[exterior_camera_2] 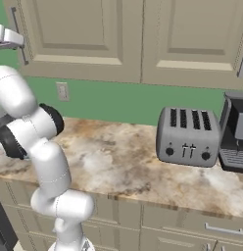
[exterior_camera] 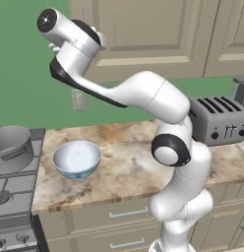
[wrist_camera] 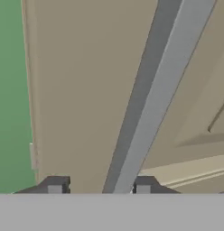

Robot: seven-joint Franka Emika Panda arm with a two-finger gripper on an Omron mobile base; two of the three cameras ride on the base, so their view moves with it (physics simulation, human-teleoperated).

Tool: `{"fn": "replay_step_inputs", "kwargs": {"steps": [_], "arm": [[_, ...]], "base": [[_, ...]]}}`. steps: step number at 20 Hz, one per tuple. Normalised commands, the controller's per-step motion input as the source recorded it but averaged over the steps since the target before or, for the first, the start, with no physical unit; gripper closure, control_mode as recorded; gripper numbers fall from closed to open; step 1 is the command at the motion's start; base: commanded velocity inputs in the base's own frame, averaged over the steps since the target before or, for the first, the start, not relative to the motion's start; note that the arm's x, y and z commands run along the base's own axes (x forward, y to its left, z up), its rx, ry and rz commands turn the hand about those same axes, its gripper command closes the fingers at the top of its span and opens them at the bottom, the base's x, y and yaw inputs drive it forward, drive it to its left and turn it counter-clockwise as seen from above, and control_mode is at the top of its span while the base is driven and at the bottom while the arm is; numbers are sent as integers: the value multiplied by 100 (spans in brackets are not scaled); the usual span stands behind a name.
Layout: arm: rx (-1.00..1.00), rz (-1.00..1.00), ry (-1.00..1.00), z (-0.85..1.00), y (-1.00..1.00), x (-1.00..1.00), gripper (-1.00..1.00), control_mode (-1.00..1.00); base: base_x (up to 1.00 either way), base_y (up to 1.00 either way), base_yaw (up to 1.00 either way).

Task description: Open the cabinet and move the ladle to the pot. Then close the cabinet.

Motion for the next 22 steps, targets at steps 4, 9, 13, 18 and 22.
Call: {"fn": "replay_step_inputs", "kwargs": {"steps": [4,9,13,18,22], "arm": [[0,-23,-6,-100,-100,3,100,-100],[0,-26,0,-100,-100,34,100,-100],[0,-27,1,-95,-100,66,100,-100],[-1,-57,41,-6,-57,32,100,-100],[-8,-63,58,43,-4,7,100,-100]], "base": [[0,0,0],[0,0,0],[0,0,0],[0,0,0],[0,0,0]]}}
